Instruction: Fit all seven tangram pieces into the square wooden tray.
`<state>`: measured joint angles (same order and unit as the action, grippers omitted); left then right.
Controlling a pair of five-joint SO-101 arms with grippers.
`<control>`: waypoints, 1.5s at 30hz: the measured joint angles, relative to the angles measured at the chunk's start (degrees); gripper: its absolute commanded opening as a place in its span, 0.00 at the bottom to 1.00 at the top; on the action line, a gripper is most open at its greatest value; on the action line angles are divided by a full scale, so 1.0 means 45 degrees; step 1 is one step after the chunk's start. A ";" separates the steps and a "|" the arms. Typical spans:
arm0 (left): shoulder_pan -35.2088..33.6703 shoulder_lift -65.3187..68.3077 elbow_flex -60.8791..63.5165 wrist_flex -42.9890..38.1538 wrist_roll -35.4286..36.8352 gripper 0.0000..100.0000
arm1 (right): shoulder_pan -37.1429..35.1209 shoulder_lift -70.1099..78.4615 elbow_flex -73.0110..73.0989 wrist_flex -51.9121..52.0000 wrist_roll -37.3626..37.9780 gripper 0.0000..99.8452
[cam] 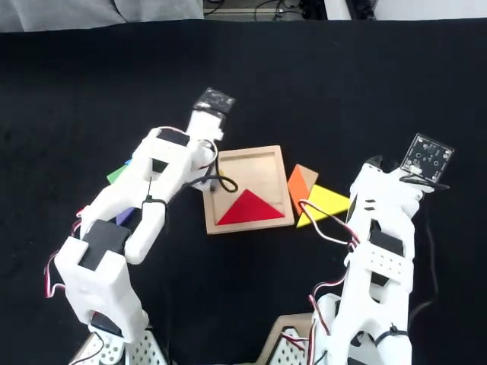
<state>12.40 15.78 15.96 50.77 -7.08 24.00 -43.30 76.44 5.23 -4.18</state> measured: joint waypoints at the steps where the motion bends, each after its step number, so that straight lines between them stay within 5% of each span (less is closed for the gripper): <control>1: -0.0059 0.0000 -0.0078 0.0293 0.0527 0.25 | 0.0000 0.0000 0.0000 0.0000 0.0000 0.10; 6: -0.0234 0.0195 -0.0527 0.0918 0.2071 0.23 | 0.0020 0.0000 0.0000 0.0000 0.0000 0.10; 13: -0.0137 0.1348 -0.1778 0.1368 0.3614 0.03 | 0.0020 0.0000 0.0000 0.0000 0.0000 0.10; 32: -0.0156 0.2032 -0.2969 0.2852 0.4454 0.04 | 0.0020 0.0000 0.0000 0.0000 0.0000 0.10; 45: -0.0156 0.2032 -0.3067 0.3302 0.7306 0.04 | 0.0020 0.0000 0.0000 0.0000 0.0000 0.10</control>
<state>11.69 24.92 2.15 65.63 25.80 24.09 -43.30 76.44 5.23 -4.18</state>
